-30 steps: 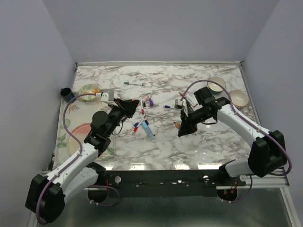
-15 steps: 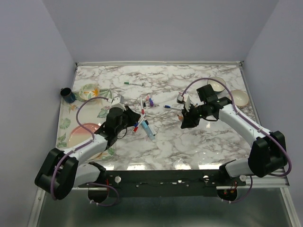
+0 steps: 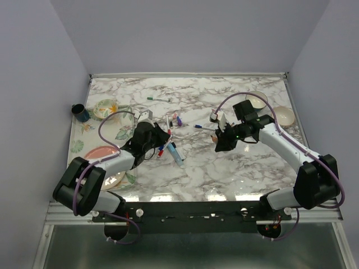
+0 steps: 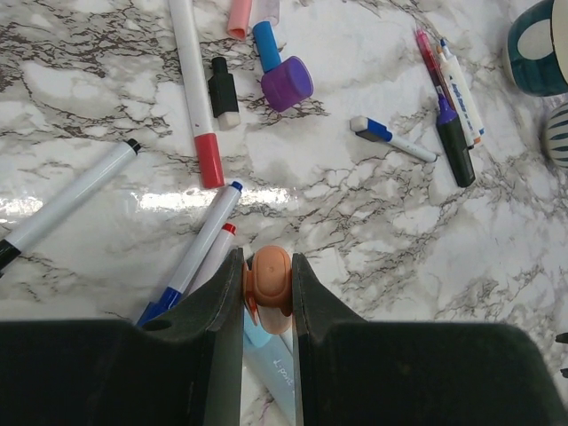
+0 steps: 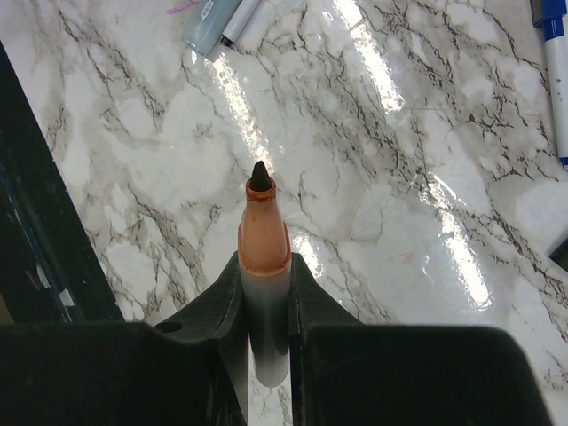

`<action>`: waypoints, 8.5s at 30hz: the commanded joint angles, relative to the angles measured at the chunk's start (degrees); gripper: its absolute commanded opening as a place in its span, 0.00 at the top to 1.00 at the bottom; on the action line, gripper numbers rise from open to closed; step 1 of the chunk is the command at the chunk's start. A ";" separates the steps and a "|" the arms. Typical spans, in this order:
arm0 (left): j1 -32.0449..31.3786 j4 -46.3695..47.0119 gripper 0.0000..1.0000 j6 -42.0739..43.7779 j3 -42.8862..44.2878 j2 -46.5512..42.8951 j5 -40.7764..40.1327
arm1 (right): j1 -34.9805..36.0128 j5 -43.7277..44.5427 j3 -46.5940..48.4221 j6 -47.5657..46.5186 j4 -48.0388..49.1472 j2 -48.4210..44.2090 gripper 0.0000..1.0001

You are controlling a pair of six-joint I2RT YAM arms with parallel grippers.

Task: Open the pen caps
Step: Place the pen cap on the table with the left arm, then place the barrel on the table with the right arm, then grab a pen on the table with the right arm, then pass the pen from the right arm to the left

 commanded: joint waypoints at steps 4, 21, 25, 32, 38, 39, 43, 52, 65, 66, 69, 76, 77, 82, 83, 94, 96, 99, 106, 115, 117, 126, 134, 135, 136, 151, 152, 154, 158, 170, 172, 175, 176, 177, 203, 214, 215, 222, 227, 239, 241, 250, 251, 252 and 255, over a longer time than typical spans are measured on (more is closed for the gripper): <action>-0.73 2.28 1.00 -0.14 4.49 5.51 -0.19 | -0.22 1.35 -0.16 0.31 1.07 1.01 0.99; -1.61 -4.03 0.89 2.41 22.59 23.53 -0.45 | -0.31 2.06 -0.07 0.13 0.81 0.57 0.99; -1.70 -7.73 0.82 4.17 26.20 26.34 -3.00 | -0.40 1.97 -0.07 0.13 0.80 0.57 0.99; -1.70 -10.46 0.73 5.57 28.22 28.02 -5.02 | -0.49 1.88 -0.07 0.05 0.63 0.40 0.99; -1.70 -12.83 0.65 6.01 29.98 29.60 -4.50 | -0.66 1.62 0.02 -0.04 0.45 0.31 1.00; -1.70 -13.19 0.63 5.93 30.16 29.69 -4.50 | -0.66 1.53 -0.07 -0.04 0.37 0.31 1.00; -1.70 -14.24 0.59 6.28 30.86 29.51 -5.02 | -0.75 1.44 -0.07 -0.04 0.36 0.22 0.99; -1.61 -15.74 0.55 7.95 30.86 24.61 -5.20 | -1.10 1.70 -0.16 -0.04 0.36 0.13 0.99; -1.43 -23.99 0.47 16.82 28.84 2.29 -1.95 | -3.39 14.70 -1.57 9.35 9.41 1.62 0.98; -1.35 -25.83 0.46 17.35 27.97 0.09 -1.86 | -3.39 16.11 -1.30 10.06 10.03 2.15 0.98; -1.08 -29.34 0.30 20.50 25.60 -9.49 -2.29 | -3.47 20.16 0.54 11.38 10.74 5.13 0.96; -0.55 -41.48 0.18 31.66 21.73 -28.02 -4.05 | -3.65 23.50 11.60 10.77 6.17 18.75 0.95; -0.55 -42.01 0.18 32.37 20.59 -29.71 -4.67 | -3.82 23.76 13.10 10.68 4.69 20.42 0.95; -0.55 -42.28 0.13 34.40 12.76 -38.06 -8.71 | -3.74 25.87 23.28 9.98 0.72 29.90 0.88; -0.55 -42.37 0.11 34.06 12.84 -39.55 -10.19 | -3.82 26.31 24.26 9.98 -0.33 30.97 0.87; -0.20 -40.88 0.10 35.46 12.14 -40.97 -8.36 | -3.74 31.76 29.37 10.06 -1.83 36.87 0.75; -0.03 -40.79 0.10 35.46 11.88 -41.33 -8.45 | -3.74 32.11 29.20 9.80 -1.75 37.05 0.74; 0.32 -40.79 0.10 35.46 11.79 -41.50 -8.36 | -3.74 32.64 28.76 9.63 -1.39 37.40 0.71; 0.68 -40.52 0.10 35.46 11.70 -41.15 -8.01 | -3.74 33.17 27.53 9.62 -0.78 36.70 0.64; 0.94 -40.52 0.10 35.55 11.61 -41.15 -7.92 | -3.74 33.87 26.82 9.10 -0.43 34.24 0.60; 0.94 -40.52 0.10 35.55 11.61 -41.15 -7.92 | -3.74 33.96 26.74 8.57 -0.34 33.01 0.59; 1.11 -40.52 0.10 35.55 11.53 -41.68 -8.89 | -3.74 29.14 28.75 3.31 -2.01 28.70 0.56; 1.20 -40.44 0.10 35.72 11.44 -41.68 -8.89 | -3.74 17.04 34.28 -5.74 -9.28 30.28 0.53; 1.20 -40.44 0.10 35.72 11.44 -41.68 -8.98 | -3.74 15.00 35.69 -9.41 -10.70 31.06 0.52; 1.29 -40.35 0.10 35.72 11.44 -41.59 -8.98 | -3.65 13.50 36.22 -10.84 -11.67 31.24 0.51; 1.99 -40.17 0.10 35.72 11.35 -41.24 -8.98 | -2.07 5.13 37.02 -39.59 -16.43 36.25 0.40; 1.99 -40.17 0.10 35.72 11.35 -41.15 -8.98 | -1.89 6.61 38.32 -39.25 -15.73 36.78 0.40; 2.17 -40.08 0.10 35.72 11.35 -41.15 -8.72 | -1.19 7.85 40.26 -38.02 -16.51 39.59 0.40; 2.35 -40.00 0.10 35.72 11.35 -40.89 -8.36 | 0.13 12.06 42.47 -37.04 -15.73 42.49 0.40; 2.70 -39.91 0.10 35.72 11.35 -40.89 -7.48 | 3.20 19.28 43.00 -34.23 -11.95 46.98 0.41; 2.79 -39.91 0.10 35.72 11.44 -40.97 -7.40 | 3.64 20.95 42.21 -33.80 -11.24 47.07 0.44; 2.79 -39.82 0.10 35.72 11.26 -41.15 -7.48 | 4.61 23.23 40.54 -33.79 -9.66 46.89 0.54; 2.87 -39.82 0.10 35.72 11.26 -41.32 -7.48 | 4.79 23.50 40.10 -33.62 -8.96 46.80 0.60; 2.87 -39.82 0.10 35.72 11.26 -41.24 -7.48 | 5.05 23.76 39.40 -33.36 -8.69 46.80 0.63; 4.72 -37.89 0.01 33.35 11.00 -41.86 -0.28 | 6.81 7.09 20.24 -10.16 -4.03 20.30 0.99; 4.90 -19.57 0.01 10.37 4.08 -37.46 14.30 | 6.55 -9.10 6.09 -4.97 0.89 1.28 0.99; 4.81 -17.43 0.01 8.06 2.92 -36.24 15.10 | 6.37 -9.89 5.82 -4.79 0.98 0.84 0.99; -2.39 -4.23 0.01 -5.58 -5.08 -33.94 11.25 | 5.49 -13.23 5.99 -3.47 -0.86 2.33 0.99; -10.48 -2.30 0.01 -7.96 -6.32 -32.11 0.87 | 5.49 -14.38 6.78 -3.56 -2.27 3.65 0.99; -19.00 -1.14 0.01 -13.67 -3.95 -24.99 -11.87 | 5.49 -13.85 6.70 -3.56 -2.27 4.00 0.99; -19.62 -1.50 0.01 -14.29 -3.59 -24.28 -13.54 | 5.49 -13.50 6.70 -3.47 -2.27 4.17 0.99; -21.73 0.87 0.01 -15.34 -2.27 -20.67 -15.57 | 5.49 -12.71 6.78 -3.47 -2.27 4.88 0.99; -21.82 0.96 0.01 -15.26 -1.75 -20.32 -15.66 | 5.58 -12.79 6.78 -3.47 -2.27 4.97 0.99; -21.91 0.96 0.01 -15.17 -1.66 -19.89 -15.74 | 5.49 -12.71 6.78 -3.47 -2.18 5.05 0.99; -22.18 1.22 0.01 -14.99 -0.96 -19.09 -16.01 | 5.49 -12.62 6.78 -3.38 -2.10 5.32 0.99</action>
